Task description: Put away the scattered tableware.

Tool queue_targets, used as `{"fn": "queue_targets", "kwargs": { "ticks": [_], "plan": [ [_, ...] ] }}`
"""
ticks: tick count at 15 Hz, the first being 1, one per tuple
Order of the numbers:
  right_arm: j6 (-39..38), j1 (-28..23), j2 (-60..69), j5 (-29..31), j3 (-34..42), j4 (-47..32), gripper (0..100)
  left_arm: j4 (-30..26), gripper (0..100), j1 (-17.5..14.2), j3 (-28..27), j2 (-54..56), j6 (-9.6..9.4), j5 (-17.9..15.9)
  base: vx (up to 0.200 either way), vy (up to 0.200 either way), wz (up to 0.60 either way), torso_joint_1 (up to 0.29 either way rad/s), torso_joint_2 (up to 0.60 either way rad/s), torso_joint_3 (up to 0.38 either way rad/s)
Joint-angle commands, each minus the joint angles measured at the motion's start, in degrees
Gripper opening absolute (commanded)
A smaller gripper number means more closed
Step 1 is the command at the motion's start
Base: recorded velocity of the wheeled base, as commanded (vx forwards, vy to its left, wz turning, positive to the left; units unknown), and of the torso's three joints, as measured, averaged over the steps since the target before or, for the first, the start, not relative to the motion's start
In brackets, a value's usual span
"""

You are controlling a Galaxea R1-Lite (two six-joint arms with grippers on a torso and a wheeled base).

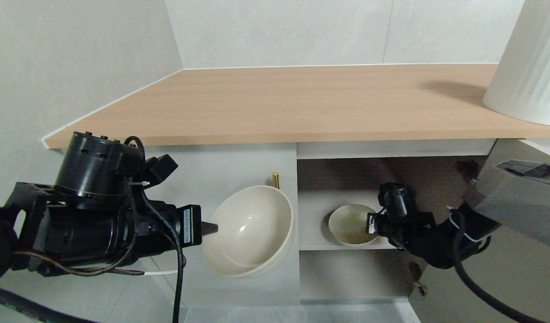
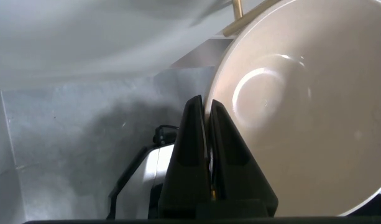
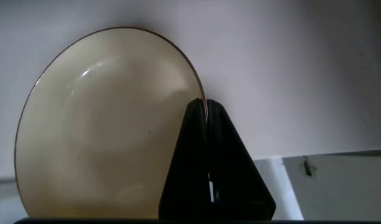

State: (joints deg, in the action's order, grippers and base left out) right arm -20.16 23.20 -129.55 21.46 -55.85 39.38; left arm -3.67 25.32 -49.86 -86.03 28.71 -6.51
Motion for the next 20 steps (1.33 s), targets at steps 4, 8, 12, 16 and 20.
{"fn": "queue_targets", "kwargs": {
  "ticks": [4, 8, 12, 16, 20],
  "plan": [
    [-0.1, -2.1, -6.5, 1.1, -2.8, 0.4, 0, 0.0, 0, 0.0, 0.0, -0.3, 0.03, 0.0, 0.0, 0.0, 0.0, 0.0, 0.0, 0.0],
    [-0.3, -2.6, -7.1, 2.4, -5.2, 0.4, 0, 0.0, 0, 0.0, 0.0, -0.5, 0.03, 0.0, 0.0, 0.0, 0.0, 0.0, 0.0, 0.0],
    [-0.4, -2.7, -7.5, 2.8, -7.2, 0.5, 0, 0.1, 0, 0.0, 0.0, -0.7, 0.03, 0.0, 0.0, 0.0, 0.0, 0.0, 0.0, 0.0],
    [-0.4, -2.7, -8.4, 3.4, -8.3, 0.5, 0, 0.1, 0, 0.0, 0.0, -1.2, 0.03, 0.1, 0.0, 0.0, 0.0, 0.0, 0.0, 0.0],
    [-0.4, -2.7, -8.2, 3.4, -8.3, 0.4, 100, 0.1, 0, 0.0, 0.0, -1.5, 0.03, 0.1, 0.0, 0.0, 0.0, 0.0, 0.0, 0.0]
  ]
}}
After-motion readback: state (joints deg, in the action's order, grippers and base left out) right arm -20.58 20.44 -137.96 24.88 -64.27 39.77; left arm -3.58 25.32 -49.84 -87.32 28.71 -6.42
